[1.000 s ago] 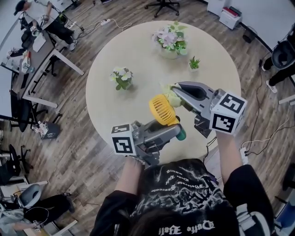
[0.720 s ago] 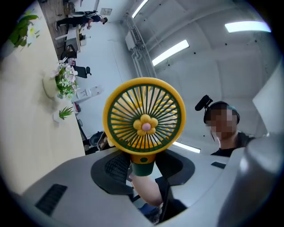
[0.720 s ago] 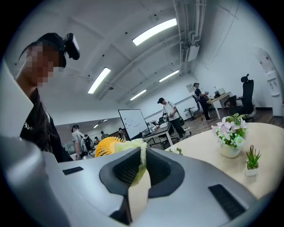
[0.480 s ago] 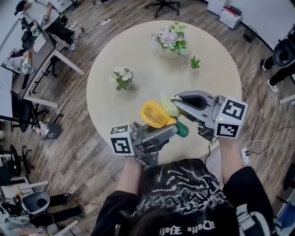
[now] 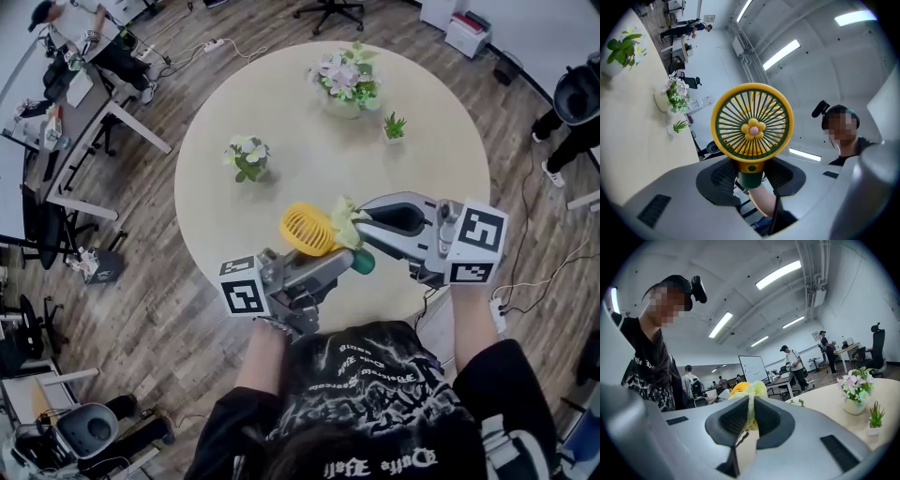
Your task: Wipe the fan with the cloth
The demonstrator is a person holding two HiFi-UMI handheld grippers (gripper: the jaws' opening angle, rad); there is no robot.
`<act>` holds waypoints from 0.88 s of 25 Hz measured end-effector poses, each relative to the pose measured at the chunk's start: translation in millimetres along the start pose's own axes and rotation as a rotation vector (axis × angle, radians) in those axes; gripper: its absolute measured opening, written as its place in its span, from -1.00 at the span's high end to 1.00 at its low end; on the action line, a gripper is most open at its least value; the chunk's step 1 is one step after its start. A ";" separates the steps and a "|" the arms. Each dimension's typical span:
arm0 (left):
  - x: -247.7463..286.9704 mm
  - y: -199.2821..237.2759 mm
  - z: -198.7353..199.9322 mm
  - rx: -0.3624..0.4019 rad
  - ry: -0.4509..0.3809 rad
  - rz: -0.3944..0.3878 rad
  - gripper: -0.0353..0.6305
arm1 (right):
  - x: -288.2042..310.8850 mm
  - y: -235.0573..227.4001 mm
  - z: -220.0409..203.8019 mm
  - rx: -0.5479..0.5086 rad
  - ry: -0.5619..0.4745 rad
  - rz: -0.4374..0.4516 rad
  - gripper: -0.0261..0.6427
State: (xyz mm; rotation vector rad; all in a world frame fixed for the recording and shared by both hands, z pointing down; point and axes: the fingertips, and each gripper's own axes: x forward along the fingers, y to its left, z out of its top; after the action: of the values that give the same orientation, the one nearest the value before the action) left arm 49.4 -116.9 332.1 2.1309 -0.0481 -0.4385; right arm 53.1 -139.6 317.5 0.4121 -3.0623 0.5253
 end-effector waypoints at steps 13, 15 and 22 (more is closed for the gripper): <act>-7.4 -22.1 6.9 0.036 -0.133 -0.118 0.31 | -15.3 29.7 1.3 -0.043 0.083 0.173 0.80; -10.1 -22.8 12.8 0.022 -0.173 -0.134 0.31 | -17.4 32.5 0.2 -0.053 0.109 0.190 0.80; -33.0 -21.2 28.3 -0.017 -0.293 -0.161 0.31 | -20.2 41.7 -27.6 -0.017 0.166 0.199 0.81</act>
State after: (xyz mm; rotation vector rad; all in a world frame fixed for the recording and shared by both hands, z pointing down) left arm 6.4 -120.8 310.2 2.0461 -0.0392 -0.8407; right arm 60.9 -87.5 328.9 0.0590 -2.9593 0.5090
